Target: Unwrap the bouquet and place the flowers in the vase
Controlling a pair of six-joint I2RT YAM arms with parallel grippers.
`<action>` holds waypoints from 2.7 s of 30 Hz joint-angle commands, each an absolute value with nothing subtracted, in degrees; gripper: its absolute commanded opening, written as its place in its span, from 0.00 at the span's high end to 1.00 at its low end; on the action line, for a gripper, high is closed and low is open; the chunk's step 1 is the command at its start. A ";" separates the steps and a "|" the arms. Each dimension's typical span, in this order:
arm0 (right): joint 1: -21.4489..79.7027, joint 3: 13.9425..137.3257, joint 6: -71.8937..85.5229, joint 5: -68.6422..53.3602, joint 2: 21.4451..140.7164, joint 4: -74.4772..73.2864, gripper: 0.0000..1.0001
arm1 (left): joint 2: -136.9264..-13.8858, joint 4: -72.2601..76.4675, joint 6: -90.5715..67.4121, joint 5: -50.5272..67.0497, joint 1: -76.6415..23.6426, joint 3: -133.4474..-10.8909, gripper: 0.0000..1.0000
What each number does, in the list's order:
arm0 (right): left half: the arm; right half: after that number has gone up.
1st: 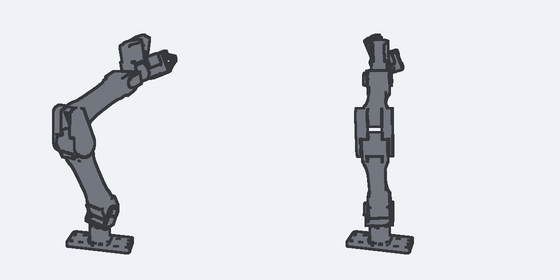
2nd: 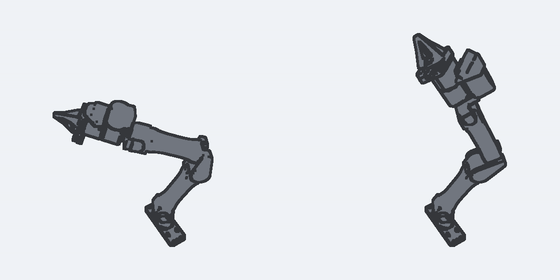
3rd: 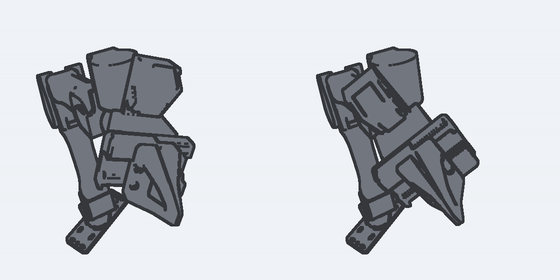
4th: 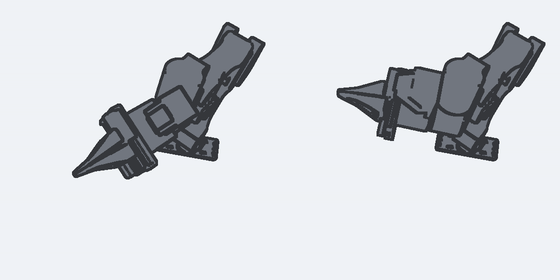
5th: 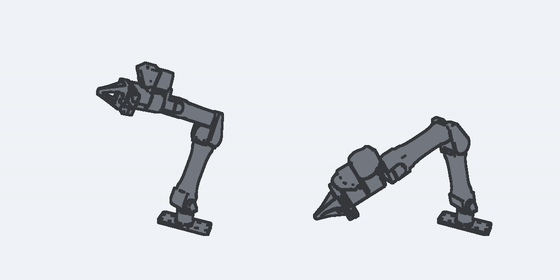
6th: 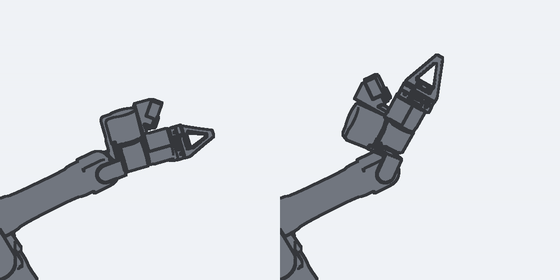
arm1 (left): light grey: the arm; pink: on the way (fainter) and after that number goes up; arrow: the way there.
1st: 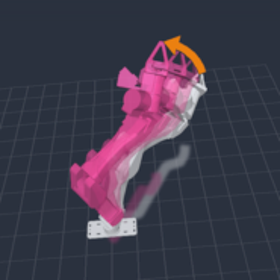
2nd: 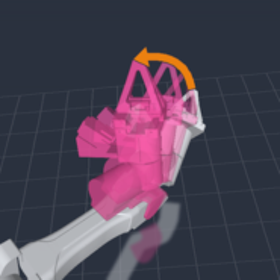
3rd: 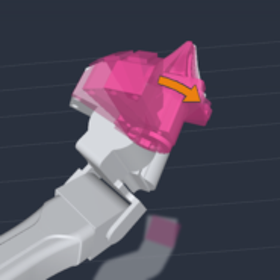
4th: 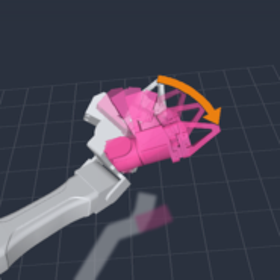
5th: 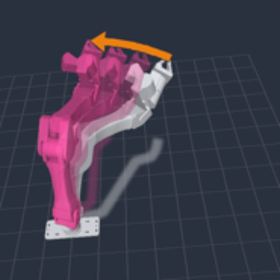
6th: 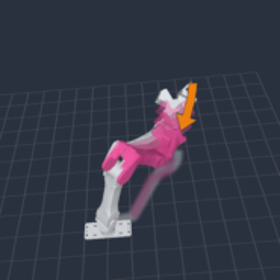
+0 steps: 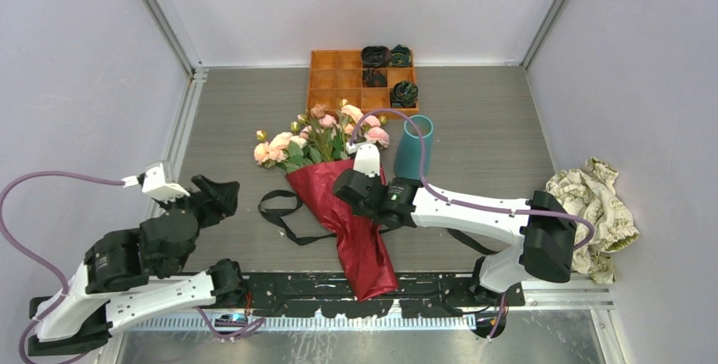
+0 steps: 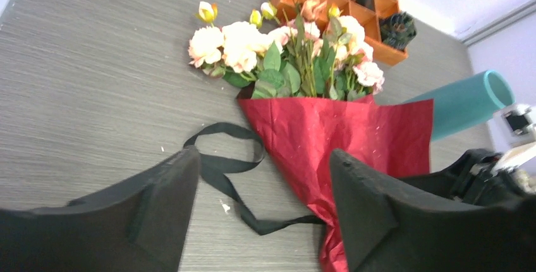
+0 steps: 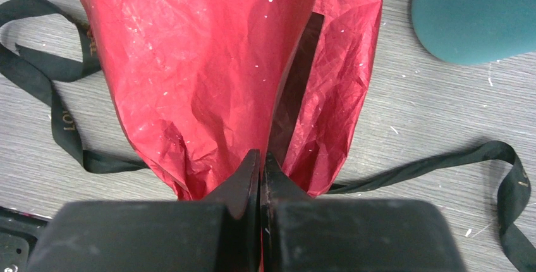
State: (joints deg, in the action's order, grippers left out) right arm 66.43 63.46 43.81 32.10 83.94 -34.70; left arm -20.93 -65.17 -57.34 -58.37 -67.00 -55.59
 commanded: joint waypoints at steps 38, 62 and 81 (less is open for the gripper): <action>82.59 73.89 37.11 28.26 80.57 -31.63 0.28 | -36.01 -57.60 -43.78 -69.19 -67.00 -67.67 0.27; 80.29 82.14 44.82 41.67 105.86 -47.23 0.60 | -33.03 -64.52 -73.46 -55.19 -66.98 -43.34 0.34; 76.05 61.68 68.56 55.80 69.49 -73.81 0.95 | -54.13 -36.72 -68.72 -43.54 -67.00 -36.78 0.34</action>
State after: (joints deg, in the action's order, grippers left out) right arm 77.38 66.70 56.77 50.72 74.96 -62.28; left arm -51.75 -43.79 -69.82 -44.05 -67.00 -36.18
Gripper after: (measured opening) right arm 0.029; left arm 0.659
